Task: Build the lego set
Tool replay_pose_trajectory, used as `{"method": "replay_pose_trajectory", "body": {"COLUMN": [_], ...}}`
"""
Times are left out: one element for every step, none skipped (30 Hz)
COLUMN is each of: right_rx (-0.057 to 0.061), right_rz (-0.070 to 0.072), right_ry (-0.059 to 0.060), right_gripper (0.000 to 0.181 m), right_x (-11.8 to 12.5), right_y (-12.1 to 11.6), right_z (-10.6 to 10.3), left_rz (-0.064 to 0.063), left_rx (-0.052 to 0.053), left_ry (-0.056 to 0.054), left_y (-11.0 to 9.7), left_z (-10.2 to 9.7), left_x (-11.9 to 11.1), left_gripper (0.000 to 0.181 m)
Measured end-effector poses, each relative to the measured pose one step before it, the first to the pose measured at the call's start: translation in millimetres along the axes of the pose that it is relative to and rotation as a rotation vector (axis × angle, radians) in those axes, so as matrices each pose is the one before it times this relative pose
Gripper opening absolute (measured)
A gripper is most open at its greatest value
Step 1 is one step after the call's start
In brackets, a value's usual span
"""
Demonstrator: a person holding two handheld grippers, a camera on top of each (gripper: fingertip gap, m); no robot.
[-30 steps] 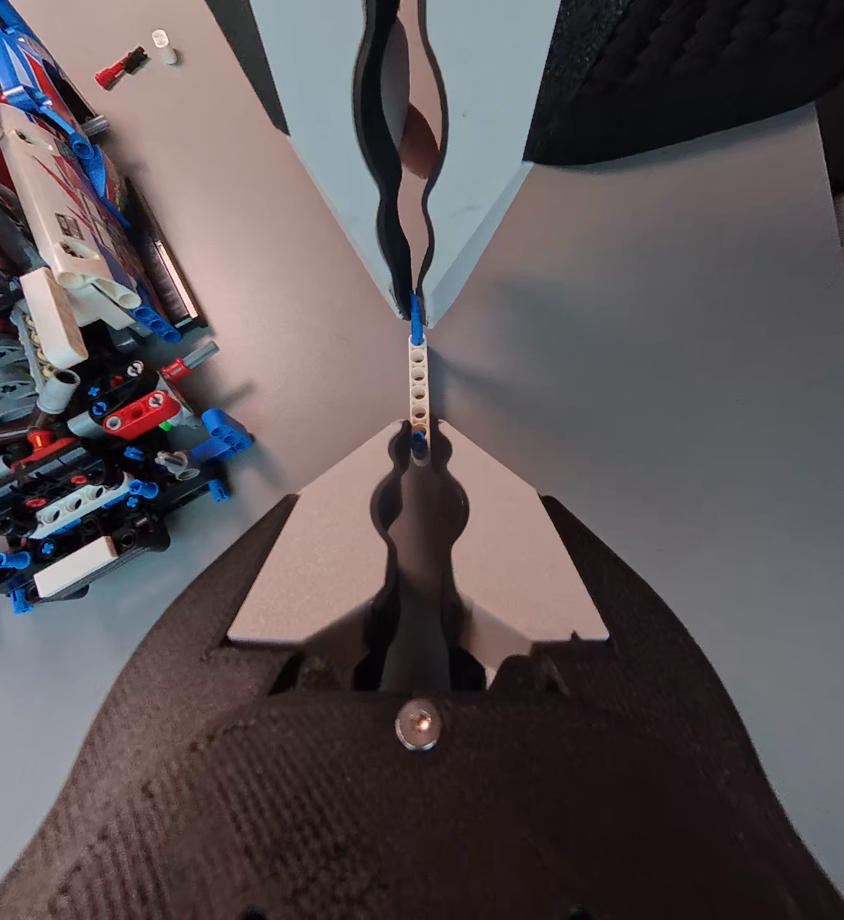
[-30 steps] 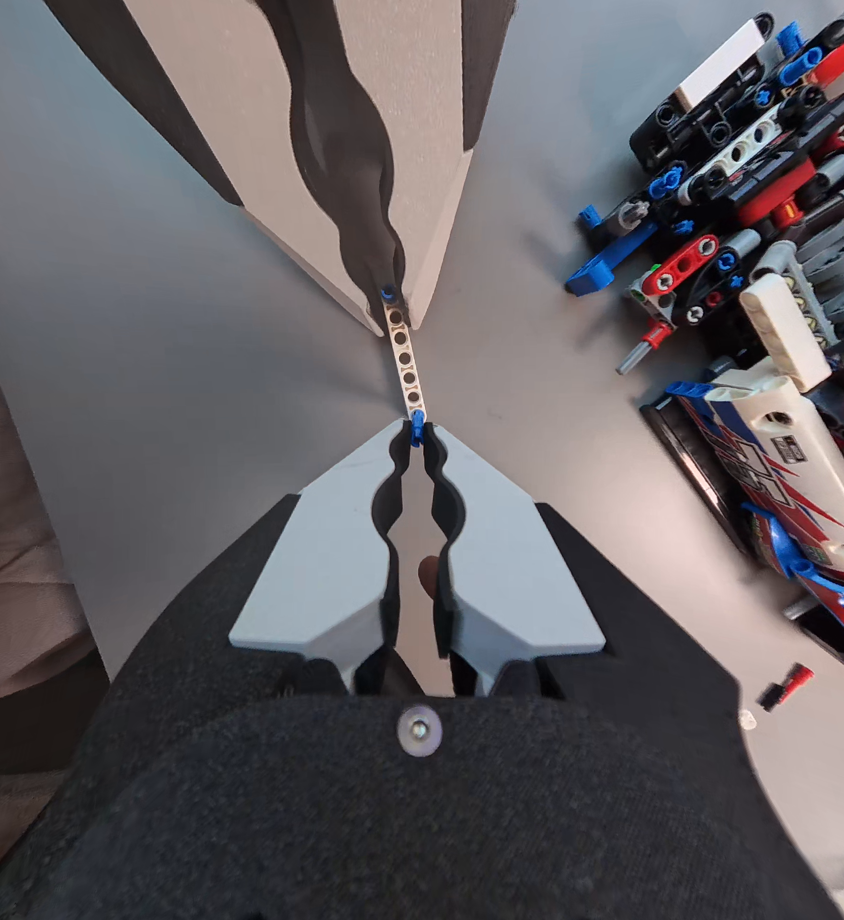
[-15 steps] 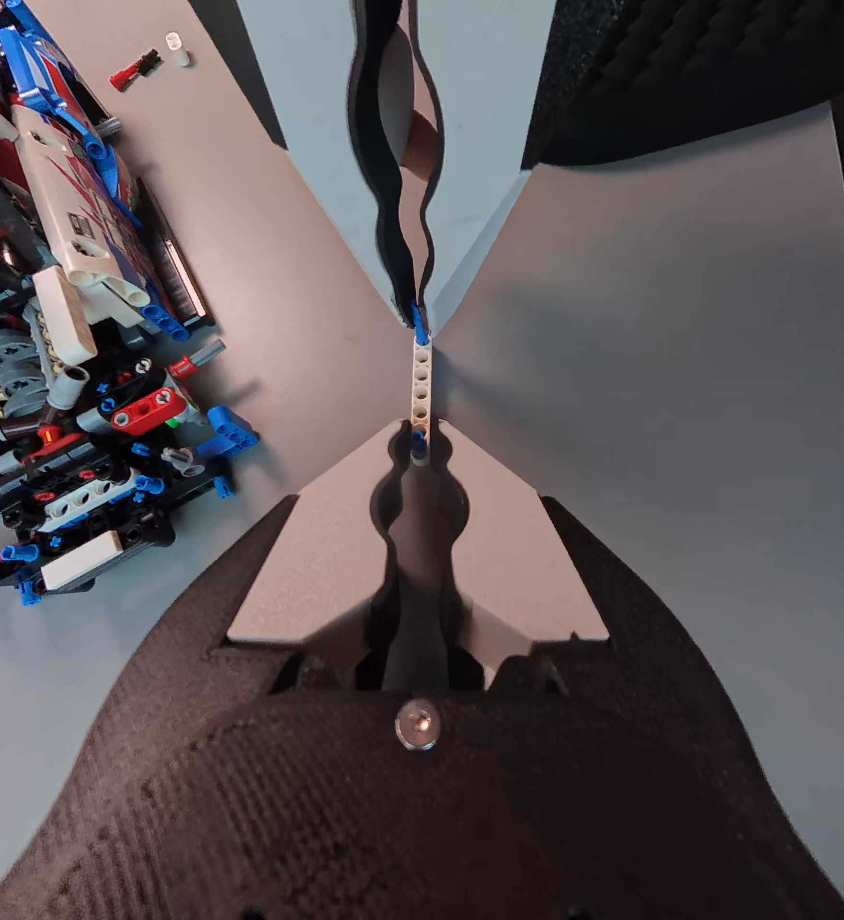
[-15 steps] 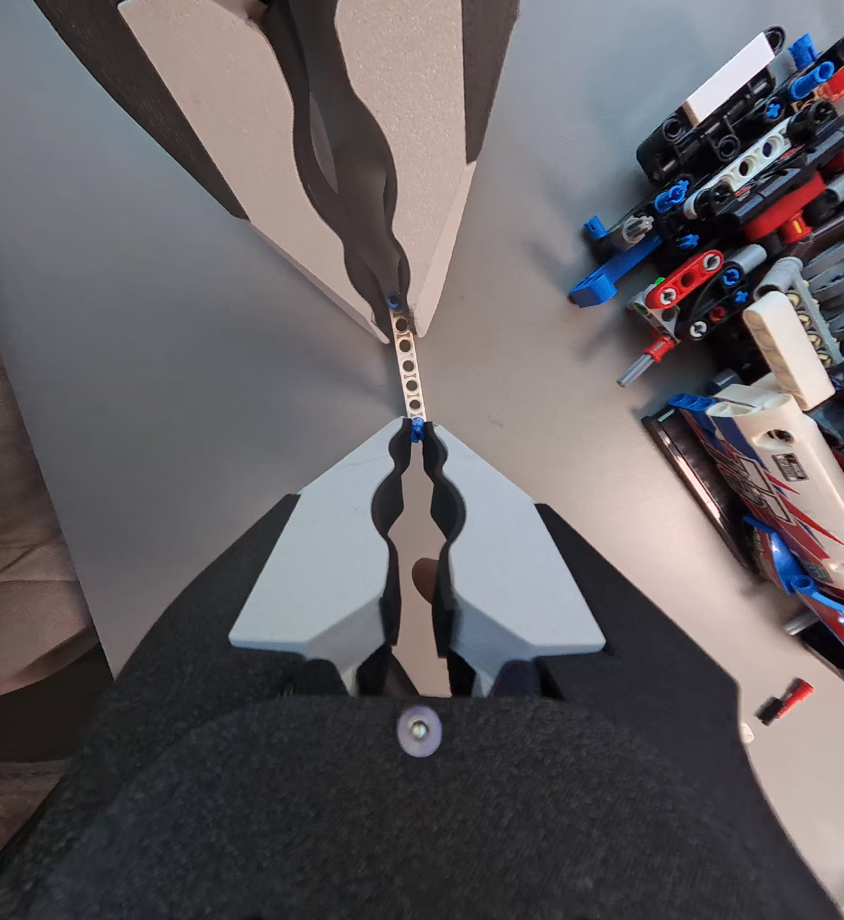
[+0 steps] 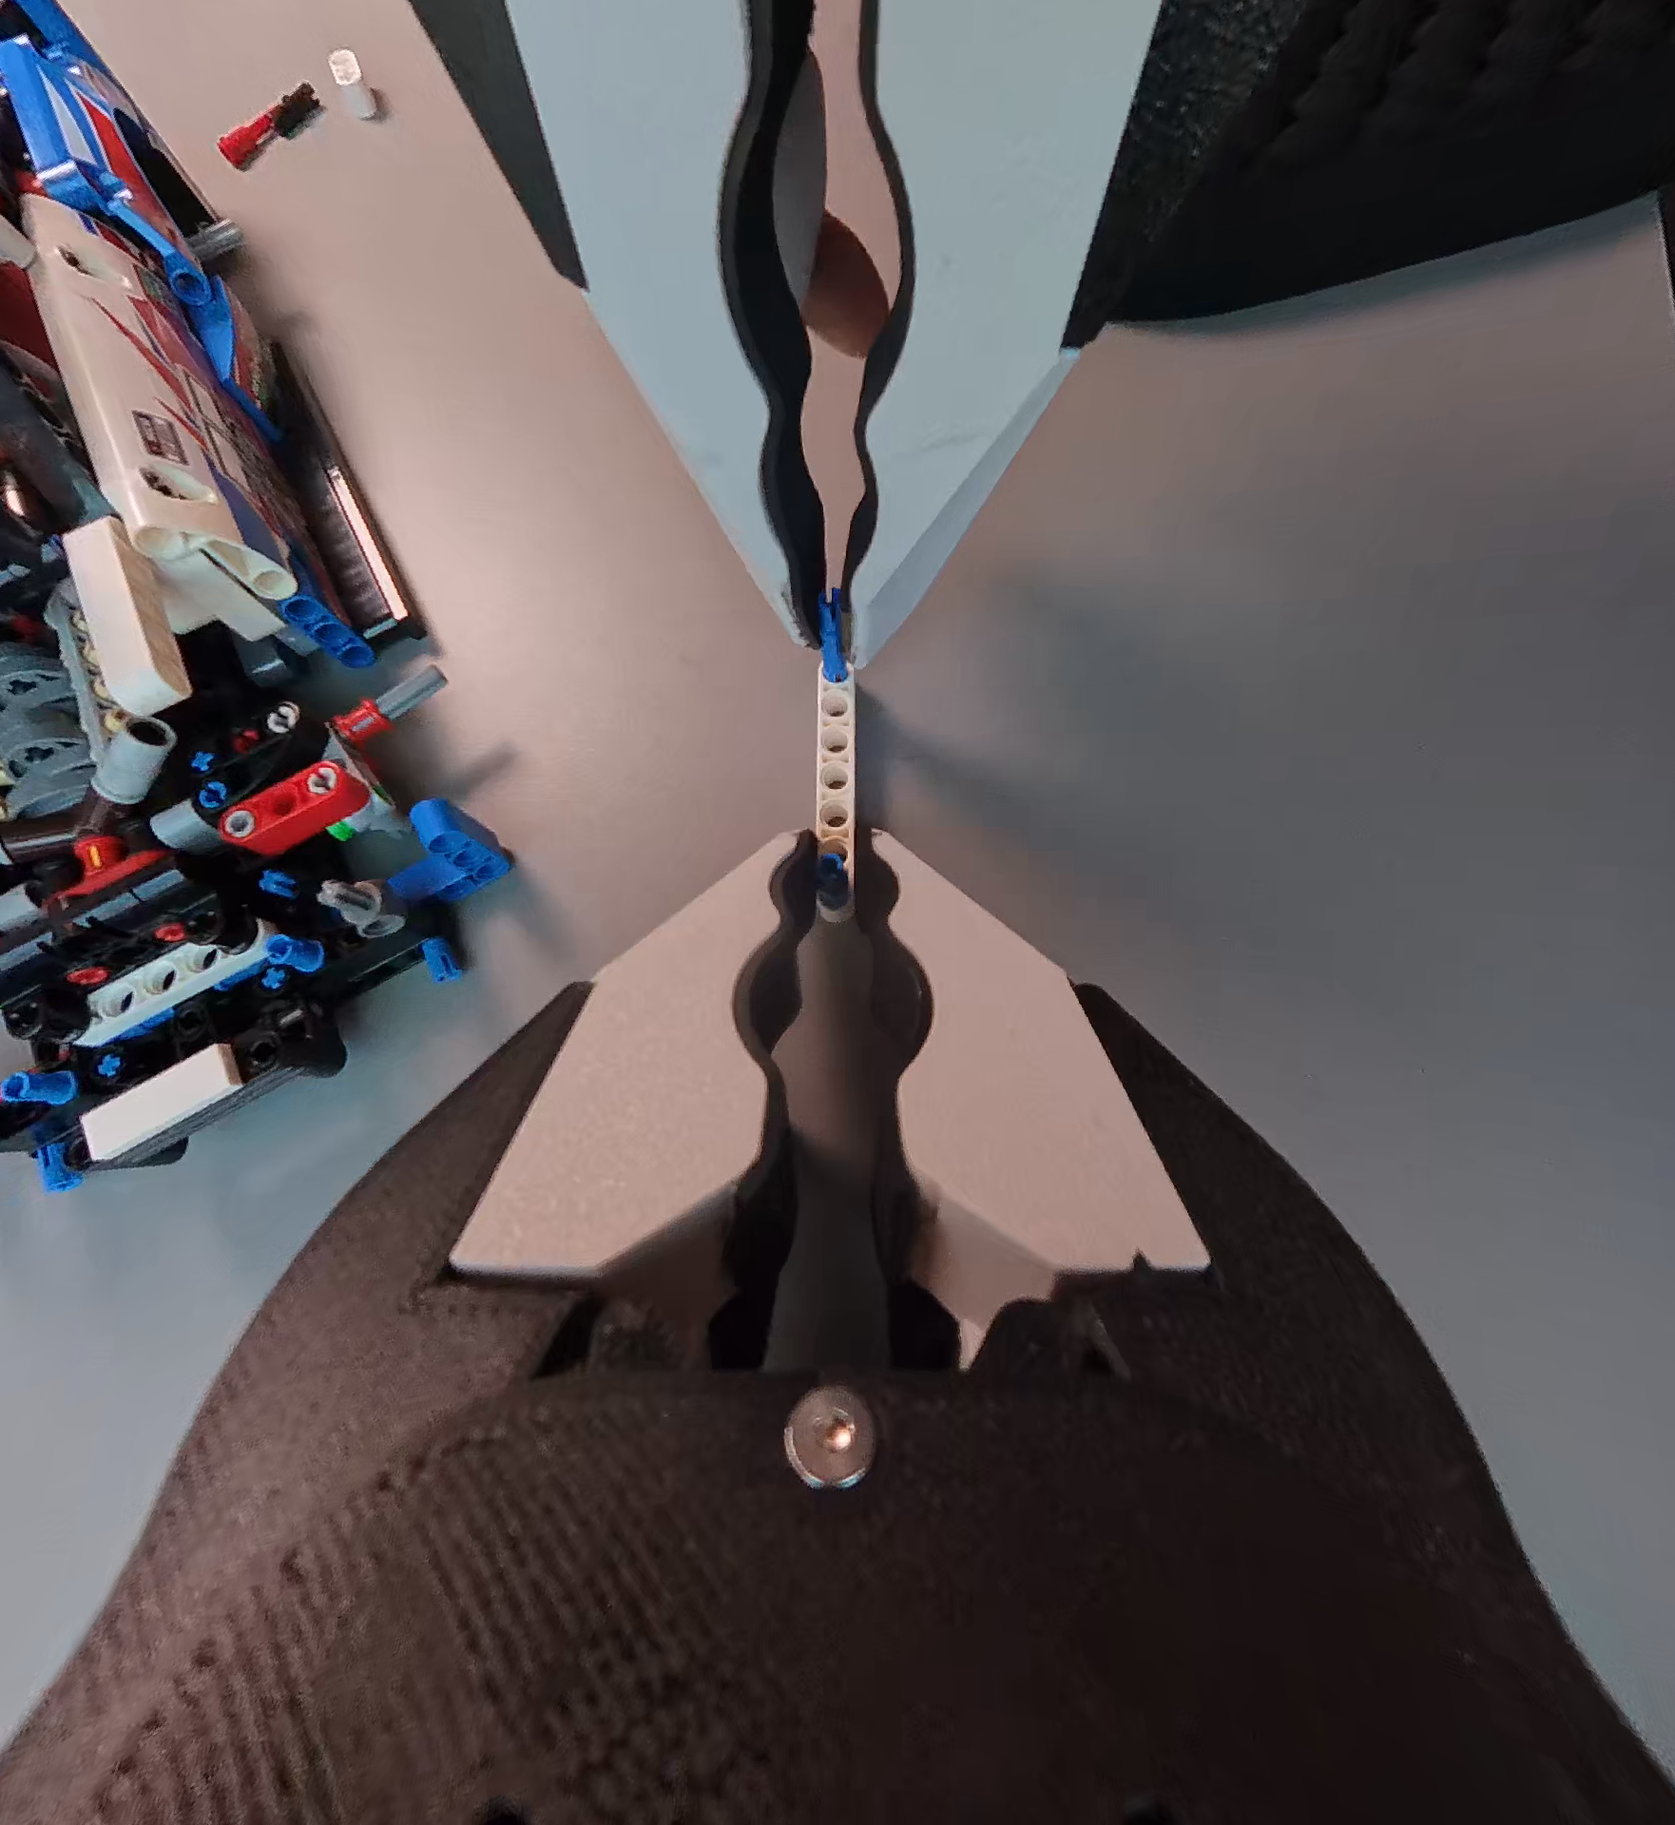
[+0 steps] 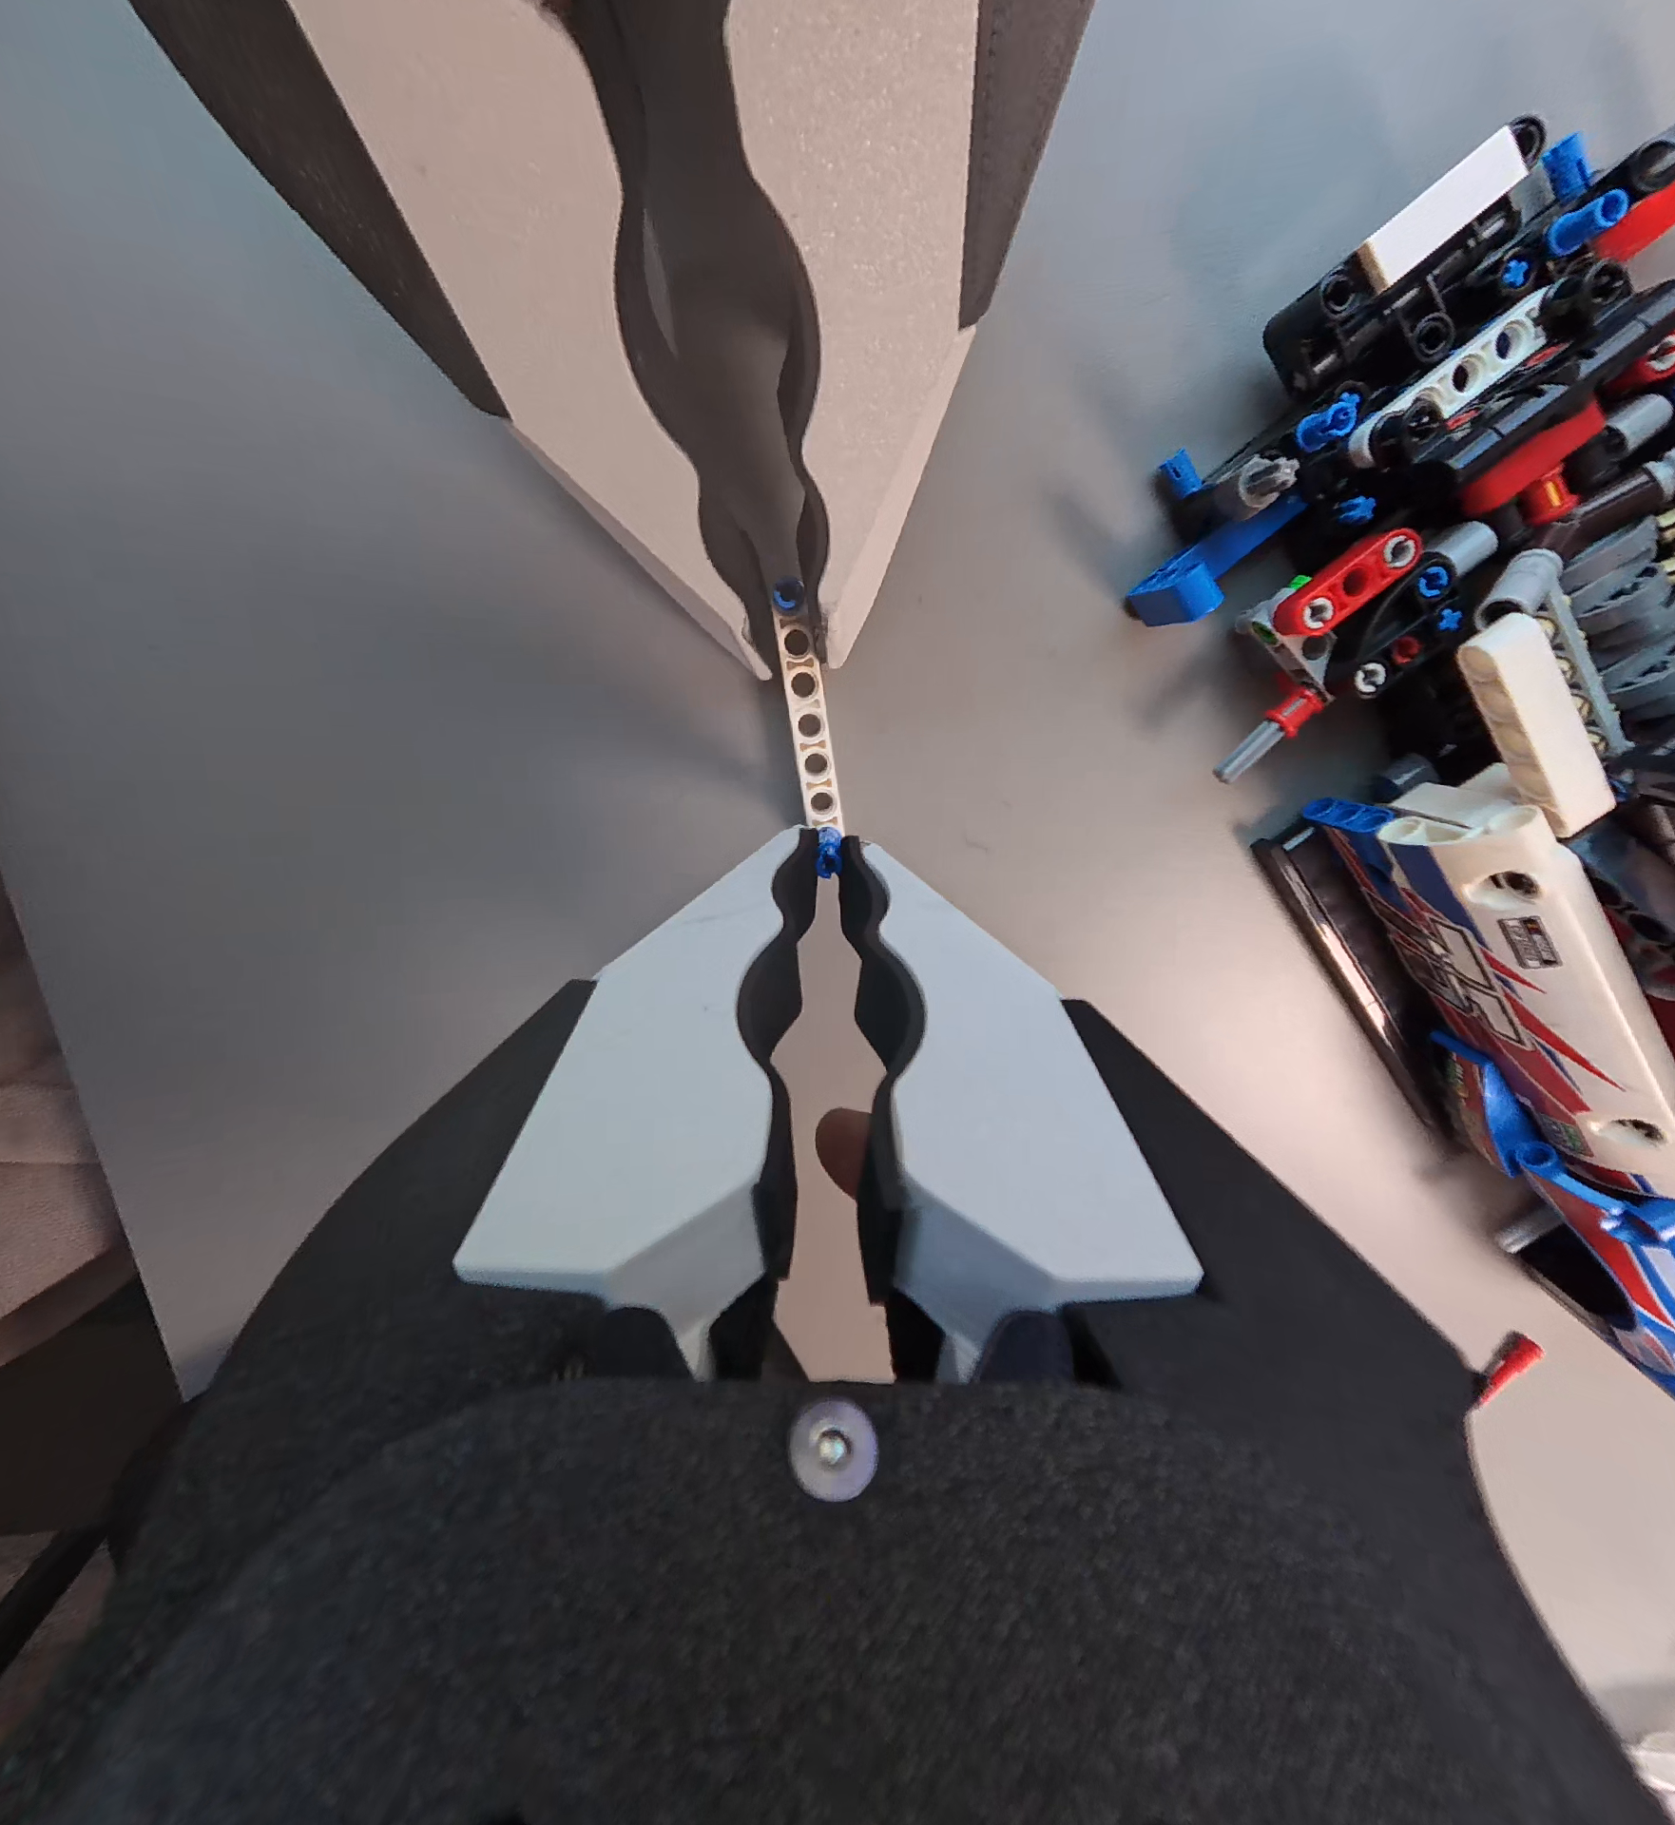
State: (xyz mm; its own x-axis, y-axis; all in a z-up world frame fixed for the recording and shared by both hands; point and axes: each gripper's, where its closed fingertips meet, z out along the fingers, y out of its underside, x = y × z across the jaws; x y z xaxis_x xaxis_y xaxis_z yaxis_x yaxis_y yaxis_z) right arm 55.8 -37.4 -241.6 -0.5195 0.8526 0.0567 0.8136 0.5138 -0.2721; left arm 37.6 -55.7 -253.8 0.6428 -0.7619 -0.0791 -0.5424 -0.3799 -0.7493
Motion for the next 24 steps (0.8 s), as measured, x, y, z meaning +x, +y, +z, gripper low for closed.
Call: {"method": "replay_pose_trajectory", "body": {"right_rx": [0.0004, 0.0036, -0.0022, -0.0088, -0.0165, -0.0015, 0.0081, 0.0078, 0.0029, -0.0026, -0.0041, 0.0011, 0.0030, 0.0104, 0.0203, -0.0101, -0.0062, -0.0090, 0.0264, 0.0223, 0.0119, 0.0666, 0.0874, 0.0883], "right_rz": [0.0066, -0.0003, -0.0079, -0.0050, -0.0034, -0.0010, 0.0086, 0.0065, -0.0033, 0.0074, 0.0102, 0.0199, 0.0186, 0.0235, 0.0254, 0.0021, -0.0093, -0.0100, 0.0054, 0.0055, 0.0079, 0.0236, 0.0557, 0.0481], "right_ry": [0.0035, 0.0172, -0.0006, -0.0042, -0.0122, -0.0053, -0.0031, 0.0125, 0.0073, 0.0020, -0.0058, -0.0152, -0.0111, -0.0091, -0.0088, -0.0191, -0.0052, -0.0034, -0.0094, -0.0159, 0.0118, -0.0093, -0.0465, -0.0183], "right_gripper": [0.002, 0.003, 0.003, 0.003, 0.003, 0.003, 0.002, 0.003, 0.003, 0.003, 0.003, 0.003, 0.002, 0.002, 0.002, 0.002, 0.002, 0.003, 0.002, 0.002, 0.002, 0.002, 0.002, 0.002], "right_x": [2.42, 3.87, -0.32, -1.39, -1.77, 0.19, 0.81, 2.36, 0.24, -0.19, -0.34, -0.12, 0.56, 0.50, 0.47, -3.08, -1.89, -0.23, -0.50, -0.95, 3.12, 0.50, -3.87, 0.53], "right_y": [-0.86, -1.11, -0.10, 0.89, 2.23, 0.57, -0.96, -0.74, -0.11, 0.09, 0.18, -0.68, -1.25, -2.65, -3.88, 0.16, -0.40, 2.02, -0.55, 0.64, 2.12, -4.96, -8.97, -9.09], "right_z": [0.40, 0.49, 0.11, -0.20, -0.05, 0.06, 0.01, 0.29, 0.05, 0.00, 0.01, -0.01, 0.04, 0.29, 1.71, 6.24, 3.22, 0.09, -1.32, -2.67, -3.00, -3.44, -4.19, -4.20], "left_rz": [0.0001, 0.0047, -0.0001, -0.0065, -0.0064, -0.0025, 0.0051, 0.0031, -0.0003, 0.0014, 0.0008, 0.0004, 0.0010, 0.0004, -0.0024, -0.0002, 0.0018, 0.0025, -0.0105, -0.0003, -0.0004, -0.0100, -0.0091, -0.0031], "left_rx": [-0.0002, -0.0014, -0.0016, -0.0014, -0.0005, -0.0004, -0.0002, 0.0004, -0.0002, -0.0018, -0.0007, 0.0005, 0.0012, 0.0016, 0.0008, 0.0036, -0.0059, 0.0074, 0.0021, 0.0014, 0.0004, 0.0037, 0.0009, -0.0003], "left_ry": [0.0010, -0.0070, -0.0017, -0.0015, 0.0028, 0.0032, -0.0011, -0.0026, -0.0012, -0.0016, -0.0019, -0.0017, -0.0024, -0.0022, 0.0004, 0.0116, 0.0003, -0.0045, -0.0020, -0.0007, 0.0007, 0.0044, 0.0044, 0.0019], "left_y": [0.11, 0.21, 0.14, 0.14, 0.19, 0.04, -0.11, 0.12, 0.03, -0.06, -0.02, -0.01, -0.05, -0.11, -0.13, -1.00, -0.50, -0.19, 0.18, 0.00, 0.70, 0.66, 0.33, -0.07], "left_z": [-0.12, -0.03, -0.01, -0.06, -0.16, 0.07, -0.07, -0.06, -0.01, 0.02, 0.05, -0.07, 0.05, -0.05, 0.23, 0.89, 0.46, 0.09, -0.28, -0.29, -0.77, -0.87, -0.62, -0.03], "left_x": [0.14, -0.74, -0.24, -0.76, -0.50, -0.09, 0.04, -0.21, -0.14, 0.07, -0.06, 0.03, 0.04, -0.11, 0.22, 2.09, 1.32, -0.21, -0.48, -0.05, -0.44, -0.63, -0.26, 0.26], "left_gripper": [0.006, 0.006, 0.006, 0.006, 0.006, 0.006, 0.006, 0.006, 0.006, 0.006, 0.006, 0.006, 0.006, 0.006, 0.006, 0.006, 0.006, 0.006, 0.006, 0.006, 0.006, 0.006, 0.006, 0.006]}}
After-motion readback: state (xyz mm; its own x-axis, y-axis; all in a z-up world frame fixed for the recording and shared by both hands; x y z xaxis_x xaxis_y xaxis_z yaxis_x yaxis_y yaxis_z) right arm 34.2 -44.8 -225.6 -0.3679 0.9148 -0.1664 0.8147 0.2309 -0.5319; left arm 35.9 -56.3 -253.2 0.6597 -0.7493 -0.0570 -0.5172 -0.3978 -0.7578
